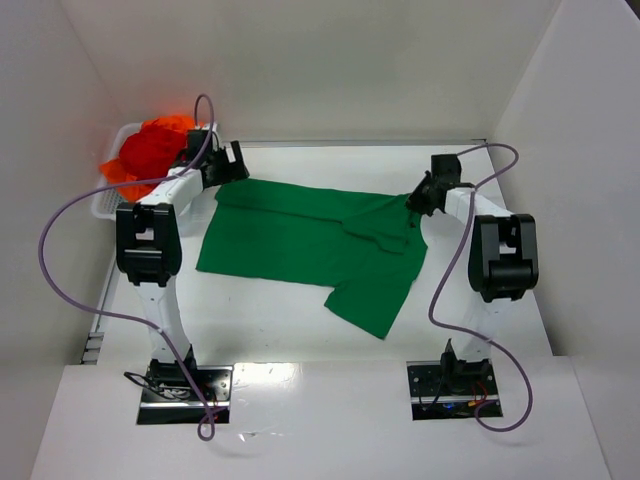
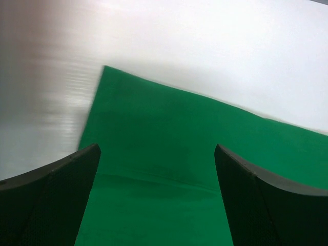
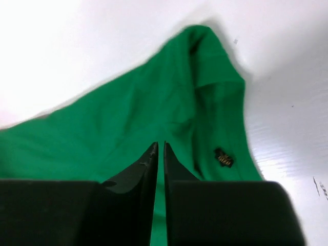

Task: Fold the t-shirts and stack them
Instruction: Fold the flattened tshirt in 1/3 of the way

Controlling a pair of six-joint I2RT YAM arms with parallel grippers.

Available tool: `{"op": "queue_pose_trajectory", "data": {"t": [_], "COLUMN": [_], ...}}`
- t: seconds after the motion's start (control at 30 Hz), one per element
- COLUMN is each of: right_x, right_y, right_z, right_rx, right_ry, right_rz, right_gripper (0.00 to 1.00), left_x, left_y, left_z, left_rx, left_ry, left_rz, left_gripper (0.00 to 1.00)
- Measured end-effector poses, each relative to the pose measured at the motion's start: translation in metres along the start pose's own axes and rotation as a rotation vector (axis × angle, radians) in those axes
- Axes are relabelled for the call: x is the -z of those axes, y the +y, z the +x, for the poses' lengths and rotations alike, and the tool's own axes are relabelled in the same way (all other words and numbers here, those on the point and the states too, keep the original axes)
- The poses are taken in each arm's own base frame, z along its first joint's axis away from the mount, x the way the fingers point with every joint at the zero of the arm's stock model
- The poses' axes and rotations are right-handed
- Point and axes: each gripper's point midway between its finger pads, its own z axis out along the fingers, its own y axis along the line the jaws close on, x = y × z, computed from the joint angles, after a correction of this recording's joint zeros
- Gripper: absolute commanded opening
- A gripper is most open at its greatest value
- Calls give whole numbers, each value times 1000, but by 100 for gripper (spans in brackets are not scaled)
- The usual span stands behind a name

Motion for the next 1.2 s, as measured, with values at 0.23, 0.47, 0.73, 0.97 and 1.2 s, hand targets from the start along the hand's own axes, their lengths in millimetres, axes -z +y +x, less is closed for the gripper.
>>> {"op": "queue_pose_trajectory", "data": {"t": [0.23, 0.47, 0.73, 0.97, 1.2], "right_x": [-30, -49, -72, -102, -129], "right_y": [-26, -26, -20, -2, 14], "right_z": [26, 15, -15, -49, -82], "right_rx": [4, 12, 39, 81, 113], "right_ry": [79, 81, 63, 32, -4], "right_rz": [67, 89, 90, 70, 52], "right_gripper": [0, 0, 0, 0, 0], "left_x": [7, 13, 11, 10, 8], "left_y": [-47, -86, -81, -76, -68], "left_z": [7, 17, 26, 29, 36], "left_rx": [-50, -108, -103, -100, -98], "left_ry": [18, 29, 48, 54, 70], "left_rz": [129, 207, 188, 165, 134], "left_gripper": [100, 100, 98, 97, 94]}}
